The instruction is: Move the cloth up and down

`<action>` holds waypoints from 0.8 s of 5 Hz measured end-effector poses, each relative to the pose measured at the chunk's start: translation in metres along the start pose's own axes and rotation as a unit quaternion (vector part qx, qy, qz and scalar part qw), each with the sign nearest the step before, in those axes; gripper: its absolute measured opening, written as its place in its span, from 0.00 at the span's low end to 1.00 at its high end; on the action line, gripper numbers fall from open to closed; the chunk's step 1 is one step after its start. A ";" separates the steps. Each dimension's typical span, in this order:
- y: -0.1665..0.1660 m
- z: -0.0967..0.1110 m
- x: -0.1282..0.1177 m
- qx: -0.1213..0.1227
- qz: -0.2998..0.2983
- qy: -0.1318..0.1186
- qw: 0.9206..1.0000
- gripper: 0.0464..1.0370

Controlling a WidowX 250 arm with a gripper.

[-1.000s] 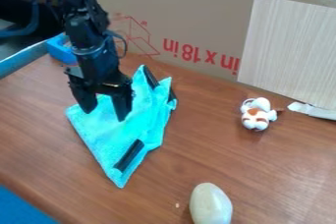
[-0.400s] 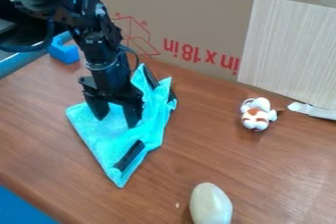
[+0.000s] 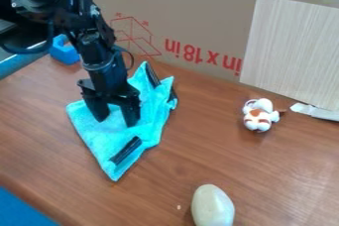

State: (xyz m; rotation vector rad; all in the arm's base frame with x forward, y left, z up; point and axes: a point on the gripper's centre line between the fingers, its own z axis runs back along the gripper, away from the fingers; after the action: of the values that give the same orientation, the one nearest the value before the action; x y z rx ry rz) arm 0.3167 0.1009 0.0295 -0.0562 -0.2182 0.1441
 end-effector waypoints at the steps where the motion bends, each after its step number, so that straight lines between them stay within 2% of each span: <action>1: 0.004 -0.003 0.014 0.005 0.014 -0.001 1.000 0.96; 4: -0.011 -0.012 0.064 0.005 0.059 -0.006 0.998 0.96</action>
State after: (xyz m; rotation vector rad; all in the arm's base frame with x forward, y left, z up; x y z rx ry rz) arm 0.3828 0.0988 0.0323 -0.0593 -0.2264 0.2636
